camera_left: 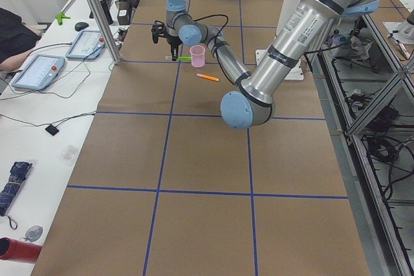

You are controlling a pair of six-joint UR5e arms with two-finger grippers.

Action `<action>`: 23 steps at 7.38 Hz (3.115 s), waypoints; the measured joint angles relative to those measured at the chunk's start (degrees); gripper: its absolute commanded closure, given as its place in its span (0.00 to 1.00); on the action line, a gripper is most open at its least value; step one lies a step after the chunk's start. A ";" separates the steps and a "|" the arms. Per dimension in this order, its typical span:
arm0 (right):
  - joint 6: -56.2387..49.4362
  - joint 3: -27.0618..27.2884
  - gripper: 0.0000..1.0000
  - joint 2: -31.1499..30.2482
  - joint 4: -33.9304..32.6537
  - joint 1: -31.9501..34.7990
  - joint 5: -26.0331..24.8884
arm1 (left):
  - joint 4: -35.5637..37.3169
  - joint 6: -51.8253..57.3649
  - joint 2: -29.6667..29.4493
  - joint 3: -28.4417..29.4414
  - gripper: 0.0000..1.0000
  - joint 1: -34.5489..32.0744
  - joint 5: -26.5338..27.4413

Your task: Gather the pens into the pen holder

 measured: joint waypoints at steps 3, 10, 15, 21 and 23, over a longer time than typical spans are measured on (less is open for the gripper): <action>0.03 -0.17 0.68 0.00 0.00 -0.09 -0.04 | 0.00 0.08 0.00 -0.07 1.00 0.00 0.00; 0.08 3.55 1.00 0.02 1.30 0.13 0.43 | -0.04 -0.02 -0.10 0.03 1.00 0.04 0.08; 8.47 12.47 1.00 4.10 -0.78 3.46 8.18 | -0.86 -13.61 -9.88 0.05 1.00 10.80 20.64; 9.35 28.49 1.00 6.56 -17.28 4.30 11.67 | -13.45 -15.61 -8.14 5.36 1.00 21.56 44.29; 9.35 30.34 1.00 6.74 -19.05 4.23 11.73 | -14.12 -15.66 -7.91 6.15 1.00 23.83 46.27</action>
